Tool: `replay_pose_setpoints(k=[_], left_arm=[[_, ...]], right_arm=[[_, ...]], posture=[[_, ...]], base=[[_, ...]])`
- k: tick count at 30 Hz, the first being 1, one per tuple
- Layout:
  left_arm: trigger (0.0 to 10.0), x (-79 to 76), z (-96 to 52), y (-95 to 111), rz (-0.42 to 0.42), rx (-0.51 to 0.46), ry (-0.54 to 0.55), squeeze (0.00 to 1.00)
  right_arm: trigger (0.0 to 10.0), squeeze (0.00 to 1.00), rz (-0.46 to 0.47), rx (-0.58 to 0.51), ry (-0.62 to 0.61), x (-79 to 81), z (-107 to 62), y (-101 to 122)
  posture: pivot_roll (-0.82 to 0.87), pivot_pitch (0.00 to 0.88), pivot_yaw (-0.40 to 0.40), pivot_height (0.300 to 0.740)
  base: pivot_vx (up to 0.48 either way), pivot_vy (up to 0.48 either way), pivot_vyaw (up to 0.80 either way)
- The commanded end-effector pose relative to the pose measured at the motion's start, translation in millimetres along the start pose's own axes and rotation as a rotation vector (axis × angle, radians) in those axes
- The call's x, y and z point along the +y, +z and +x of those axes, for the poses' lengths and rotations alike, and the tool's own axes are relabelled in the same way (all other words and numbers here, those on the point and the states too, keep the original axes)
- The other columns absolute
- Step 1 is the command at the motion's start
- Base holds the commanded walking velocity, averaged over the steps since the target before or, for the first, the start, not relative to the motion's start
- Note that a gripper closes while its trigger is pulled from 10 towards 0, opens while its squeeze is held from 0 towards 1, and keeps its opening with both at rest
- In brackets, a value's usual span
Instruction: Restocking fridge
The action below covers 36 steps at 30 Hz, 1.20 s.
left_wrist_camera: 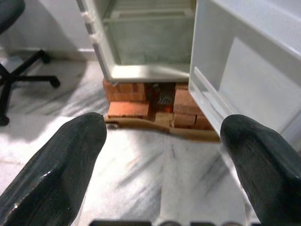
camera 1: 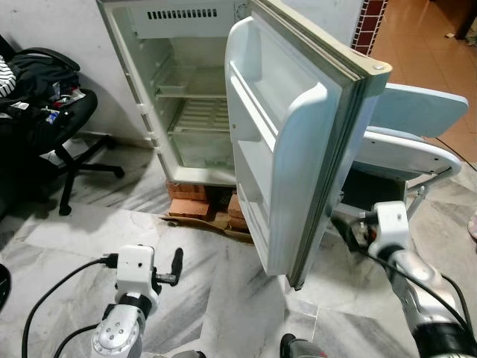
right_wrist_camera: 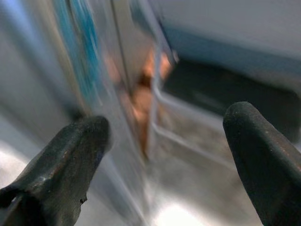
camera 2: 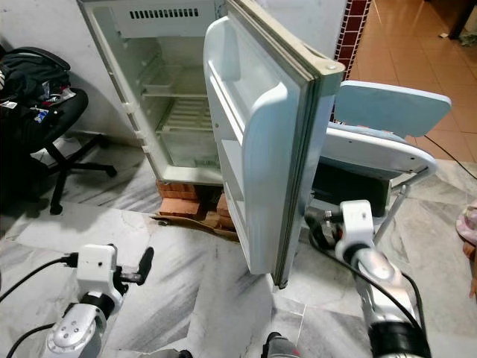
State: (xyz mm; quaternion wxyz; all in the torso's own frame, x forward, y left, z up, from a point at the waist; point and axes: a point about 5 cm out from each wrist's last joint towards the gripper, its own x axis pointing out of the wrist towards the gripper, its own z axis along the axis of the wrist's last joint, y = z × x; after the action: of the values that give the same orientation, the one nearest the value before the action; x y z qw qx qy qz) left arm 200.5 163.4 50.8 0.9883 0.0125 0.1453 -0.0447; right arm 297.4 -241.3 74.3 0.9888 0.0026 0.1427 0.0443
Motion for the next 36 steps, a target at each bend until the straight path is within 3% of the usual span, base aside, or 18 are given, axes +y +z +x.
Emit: replay_pose_setpoints(k=[1,5,8,10,13,19,25,30,36], left_arm=[[10.0,4.4,-4.3,-1.5,0.025,0.013,0.003,0.0],[10.0,5.8,-4.9,-3.2,0.024,0.02,0.007,0.0],[10.0,5.7,-4.4,-3.7,0.02,0.021,0.009,0.0],[10.0,4.5,-4.1,-3.9,0.019,0.022,0.007,0.0],[10.0,4.0,-4.2,-4.8,0.017,0.024,0.005,0.0],[10.0,6.2,-1.9,-4.3,0.024,0.024,0.025,0.0],[10.0,11.8,6.0,-0.9,0.045,0.02,0.076,0.0],[10.0,15.4,17.4,13.4,0.062,-0.028,0.078,0.0],[10.0,16.0,22.3,13.1,0.054,-0.018,0.086,0.0]], right_arm=[[10.0,0.0,0.117,-0.14,0.071,18.3,6.8,28.9],[10.0,0.0,0.274,-0.248,0.272,53.2,8.0,56.0],[10.0,0.0,0.306,-0.252,0.554,91.3,-5.8,61.5],[10.0,0.0,0.267,-0.215,0.663,105.0,-14.5,52.5],[10.0,0.0,0.226,-0.178,0.641,103.2,-14.1,39.2],[10.0,0.0,0.135,-0.14,0.401,83.2,-6.8,14.3],[10.0,0.0,0.113,-0.152,0.27,79.6,-12.3,9.9],[10.0,0.0,0.068,-0.161,0.221,86.2,-13.3,0.5],[10.0,0.0,0.088,-0.151,0.133,87.9,-11.6,-8.1]], posture=[[-0.01,0.11,0.099,0.74],[0.0,0.108,0.095,0.74],[0.0,0.105,0.092,0.74],[0.0,0.105,0.085,0.74],[0.0,0.106,0.084,0.74],[0.0,0.107,0.086,0.74],[0.0,0.099,0.079,0.74],[-0.01,0.083,0.079,0.74],[-0.02,0.073,0.101,0.74]], base=[[0.0,0.0,0.0],[0.0,0.0,0.0],[0.0,0.0,0.0],[0.0,0.0,0.0],[0.0,0.0,0.0],[0.0,0.0,0.0],[0.0,0.0,0.0],[0.0,0.0,0.0],[0.0,0.0,0.0]])
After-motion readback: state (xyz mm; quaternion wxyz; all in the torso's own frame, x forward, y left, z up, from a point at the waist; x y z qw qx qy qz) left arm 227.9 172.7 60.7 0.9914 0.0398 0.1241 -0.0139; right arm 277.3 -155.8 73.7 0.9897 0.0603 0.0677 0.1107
